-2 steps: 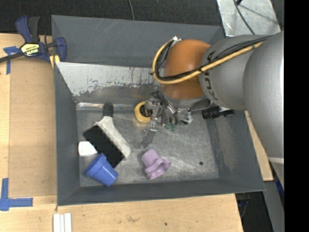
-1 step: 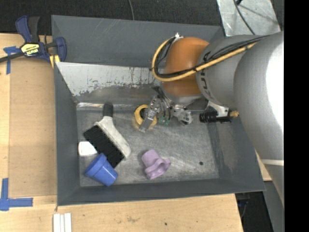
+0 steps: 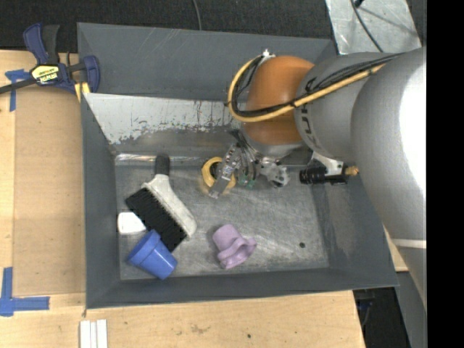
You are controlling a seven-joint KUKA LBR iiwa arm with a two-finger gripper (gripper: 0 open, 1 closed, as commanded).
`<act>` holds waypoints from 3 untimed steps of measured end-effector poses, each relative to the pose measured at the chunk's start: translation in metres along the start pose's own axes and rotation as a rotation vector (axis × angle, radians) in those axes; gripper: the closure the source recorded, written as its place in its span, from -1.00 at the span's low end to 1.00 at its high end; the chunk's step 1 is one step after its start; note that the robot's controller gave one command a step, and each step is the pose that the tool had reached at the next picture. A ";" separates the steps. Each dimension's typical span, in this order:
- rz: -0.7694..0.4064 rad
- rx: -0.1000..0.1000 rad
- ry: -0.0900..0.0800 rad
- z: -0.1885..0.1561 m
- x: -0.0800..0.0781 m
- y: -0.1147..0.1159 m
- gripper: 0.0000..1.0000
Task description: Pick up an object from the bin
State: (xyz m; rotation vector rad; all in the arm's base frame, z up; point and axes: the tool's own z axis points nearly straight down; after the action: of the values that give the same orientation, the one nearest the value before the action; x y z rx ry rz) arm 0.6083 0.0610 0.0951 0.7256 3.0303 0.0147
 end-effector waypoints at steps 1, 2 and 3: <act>-0.010 0.015 0.022 -0.044 0.005 0.000 1.00; -0.003 0.010 0.016 -0.078 0.001 0.015 1.00; -0.023 0.014 0.020 -0.052 0.014 0.001 -1.00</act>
Offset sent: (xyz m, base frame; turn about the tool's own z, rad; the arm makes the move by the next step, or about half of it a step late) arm 0.0011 0.0132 0.0743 -0.0010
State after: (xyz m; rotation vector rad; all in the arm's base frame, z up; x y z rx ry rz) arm 0.5947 0.0686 0.1465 0.6966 3.0608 -0.0001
